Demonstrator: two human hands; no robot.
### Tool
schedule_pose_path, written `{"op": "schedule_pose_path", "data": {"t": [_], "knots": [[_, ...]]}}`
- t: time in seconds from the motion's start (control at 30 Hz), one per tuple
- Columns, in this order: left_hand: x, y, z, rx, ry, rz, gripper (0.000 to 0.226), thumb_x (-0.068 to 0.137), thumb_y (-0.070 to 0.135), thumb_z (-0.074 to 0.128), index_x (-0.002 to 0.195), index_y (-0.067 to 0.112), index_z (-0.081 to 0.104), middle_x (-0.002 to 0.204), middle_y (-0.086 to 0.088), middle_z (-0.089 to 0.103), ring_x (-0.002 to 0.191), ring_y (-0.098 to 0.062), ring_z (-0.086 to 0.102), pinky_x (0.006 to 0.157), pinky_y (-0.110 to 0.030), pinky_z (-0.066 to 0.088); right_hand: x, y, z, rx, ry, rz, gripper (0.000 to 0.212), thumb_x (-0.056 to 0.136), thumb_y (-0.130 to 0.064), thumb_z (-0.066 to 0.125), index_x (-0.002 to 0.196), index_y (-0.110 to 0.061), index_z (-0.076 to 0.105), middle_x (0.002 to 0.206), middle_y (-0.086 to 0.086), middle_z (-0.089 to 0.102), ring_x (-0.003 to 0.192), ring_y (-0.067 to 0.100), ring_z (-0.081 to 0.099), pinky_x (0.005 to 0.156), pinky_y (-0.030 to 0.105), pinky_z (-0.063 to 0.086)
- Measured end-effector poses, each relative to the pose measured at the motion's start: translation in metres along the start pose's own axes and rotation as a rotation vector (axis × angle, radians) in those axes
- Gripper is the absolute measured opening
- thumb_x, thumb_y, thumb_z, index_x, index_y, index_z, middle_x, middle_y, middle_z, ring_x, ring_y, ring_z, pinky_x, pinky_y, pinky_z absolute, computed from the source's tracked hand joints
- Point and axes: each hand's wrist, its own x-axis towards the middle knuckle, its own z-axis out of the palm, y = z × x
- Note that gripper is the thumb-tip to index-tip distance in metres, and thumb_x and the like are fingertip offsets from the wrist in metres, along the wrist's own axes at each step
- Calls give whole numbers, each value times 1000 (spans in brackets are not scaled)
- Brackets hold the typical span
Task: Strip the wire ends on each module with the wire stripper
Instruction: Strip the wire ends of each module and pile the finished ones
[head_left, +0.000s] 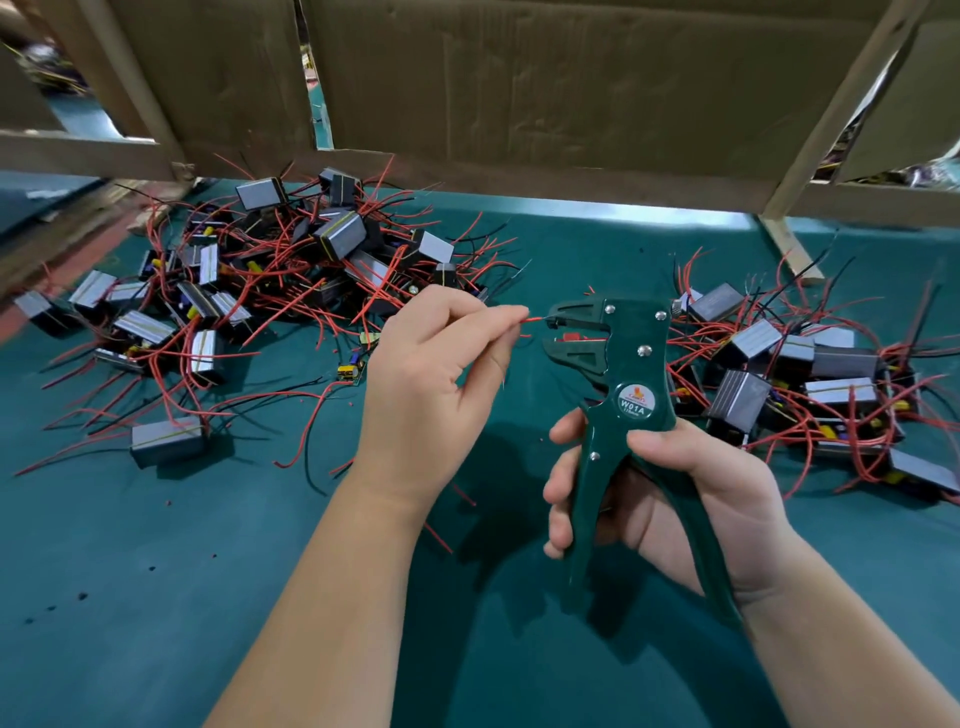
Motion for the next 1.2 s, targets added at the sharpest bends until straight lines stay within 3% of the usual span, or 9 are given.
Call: {"op": "schedule_pose_path", "data": {"t": [0.17, 0.67, 0.77, 0.83, 0.9, 1.0, 1.1, 1.2], "knots": [[-1, 3, 3, -2, -59, 38, 14, 91, 6, 63, 99, 4, 74, 81, -7, 60, 75, -20, 55, 66, -41, 45, 1, 1, 0, -2, 16, -38, 51, 60, -31, 84, 98, -2, 68, 81, 28, 64, 66, 41, 61, 66, 55, 51], [-4, 0, 4, 31, -109, 46, 13, 90, 8, 64, 98, 6, 74, 83, -5, 61, 77, -23, 57, 67, -46, 45, 1, 3, -3, -103, 92, 5, 44, 61, -38, 84, 87, -7, 67, 70, 24, 61, 57, 38, 61, 60, 51, 52], [-4, 0, 6, 20, -118, 45, 14, 89, 8, 65, 100, 5, 74, 82, -6, 63, 77, -22, 57, 69, -41, 47, 2, 5, 0, -84, 145, 15, 42, 64, -41, 82, 81, -7, 65, 65, 22, 58, 52, 35, 59, 56, 48, 52], [-4, -1, 6, -23, -157, 12, 22, 88, 5, 64, 109, 4, 71, 87, -6, 63, 78, -13, 54, 72, -27, 46, 2, 8, 4, -57, 203, 21, 37, 71, -43, 74, 76, -8, 63, 61, 20, 55, 46, 32, 56, 52, 44, 50], [-4, -2, 6, -89, -209, -94, 38, 89, 3, 57, 127, 6, 58, 99, -3, 63, 77, -7, 51, 75, -15, 41, 4, 8, 7, -37, 280, 6, 37, 72, -45, 71, 72, -9, 59, 56, 16, 50, 38, 27, 49, 46, 37, 46], [-9, -1, 8, -196, -271, -241, 51, 91, 0, 46, 141, 12, 42, 111, 2, 61, 68, -9, 54, 76, -12, 42, 6, 7, 8, 25, 375, -5, 42, 67, -51, 69, 68, -12, 55, 51, 10, 43, 32, 22, 39, 39, 30, 38], [-10, -1, 12, -284, -295, -364, 55, 93, -5, 44, 141, 21, 40, 121, 1, 58, 65, -8, 57, 73, -14, 44, 7, 7, 3, 75, 289, -97, 35, 76, -44, 64, 78, -9, 60, 64, 15, 55, 48, 28, 53, 50, 40, 49], [-7, -1, 13, -389, -237, -506, 61, 95, -7, 41, 139, 35, 32, 131, -1, 47, 63, -5, 54, 71, -16, 45, 8, 7, -2, 26, 239, -175, 35, 72, -34, 67, 90, -4, 64, 97, 25, 63, 64, 37, 59, 65, 49, 52]]}}
